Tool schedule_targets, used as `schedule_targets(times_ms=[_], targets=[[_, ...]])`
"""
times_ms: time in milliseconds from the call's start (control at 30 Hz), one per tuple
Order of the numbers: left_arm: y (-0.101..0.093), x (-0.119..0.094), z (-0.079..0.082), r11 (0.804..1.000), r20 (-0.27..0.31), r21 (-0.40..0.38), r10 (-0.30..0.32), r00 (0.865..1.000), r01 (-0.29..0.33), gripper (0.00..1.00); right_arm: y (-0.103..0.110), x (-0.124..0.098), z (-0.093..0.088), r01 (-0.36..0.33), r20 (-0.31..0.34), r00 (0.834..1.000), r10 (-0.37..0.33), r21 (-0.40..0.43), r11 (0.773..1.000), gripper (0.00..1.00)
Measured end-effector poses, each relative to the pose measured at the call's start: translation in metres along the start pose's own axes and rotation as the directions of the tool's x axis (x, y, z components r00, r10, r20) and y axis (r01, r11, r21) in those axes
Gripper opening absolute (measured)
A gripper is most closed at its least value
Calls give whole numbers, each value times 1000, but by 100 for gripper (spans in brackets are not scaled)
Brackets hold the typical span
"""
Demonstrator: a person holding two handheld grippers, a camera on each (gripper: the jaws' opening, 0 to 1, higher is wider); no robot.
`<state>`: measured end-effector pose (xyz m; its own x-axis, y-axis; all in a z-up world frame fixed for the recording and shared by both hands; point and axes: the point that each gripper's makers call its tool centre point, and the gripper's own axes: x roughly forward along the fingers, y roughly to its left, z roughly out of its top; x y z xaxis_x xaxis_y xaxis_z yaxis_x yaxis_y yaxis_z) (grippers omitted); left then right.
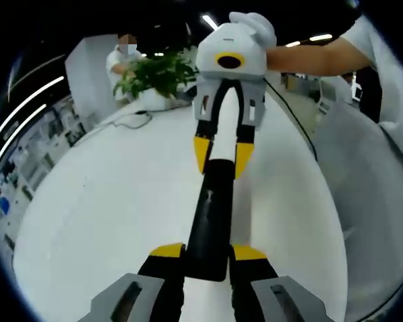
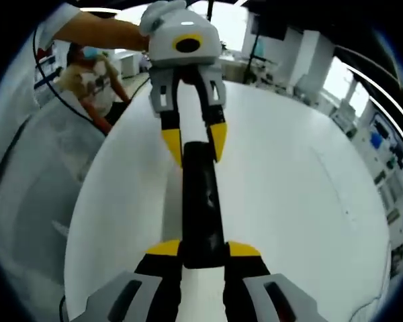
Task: Press the specified remote control buttons in sequence, fully releasing each button before pressing the next.
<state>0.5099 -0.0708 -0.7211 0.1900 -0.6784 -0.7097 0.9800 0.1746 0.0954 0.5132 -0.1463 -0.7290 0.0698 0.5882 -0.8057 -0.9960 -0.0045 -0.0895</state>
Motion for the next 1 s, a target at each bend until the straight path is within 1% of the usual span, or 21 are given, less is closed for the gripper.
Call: schedule_targets(times_ms=[100,133,167,333,467,633,800,1000], targets=[[-19,-4,1,1000,-5,10,1,1000,-1,24,22,-3,1,2,0,1000,-2,-6,1000,20],[-24,-5,1,1000,-4,11,1,1000,-1,24,25,-3,1,2,-1,1000,-2,-6,1000,20],[-33,-5,2,1000,-5,13,1,1000,0,24,32,-4,1,2,-2,1000,-2,-5,1000,20],[-59,-5,-3,1000,-9,15,-8,1000,8,24,61,-4,-2,2,-3,1000,-2,-5,1000,20],[-75,-2,-7,1000,-20,27,-10,1000,11,23,72,-2,-7,11,-19,1000,-11,-17,1000,20],[-85,3,-15,1000,-37,25,-15,999,16,23,85,8,-12,1,-28,1000,-2,-17,1000,20],[-90,8,-29,1000,-70,20,-21,997,22,23,90,21,-13,4,-31,1000,-4,-12,1000,20],[-92,17,-39,998,-103,42,-36,994,40,23,93,33,-22,-2,-47,999,2,-4,1000,20]])
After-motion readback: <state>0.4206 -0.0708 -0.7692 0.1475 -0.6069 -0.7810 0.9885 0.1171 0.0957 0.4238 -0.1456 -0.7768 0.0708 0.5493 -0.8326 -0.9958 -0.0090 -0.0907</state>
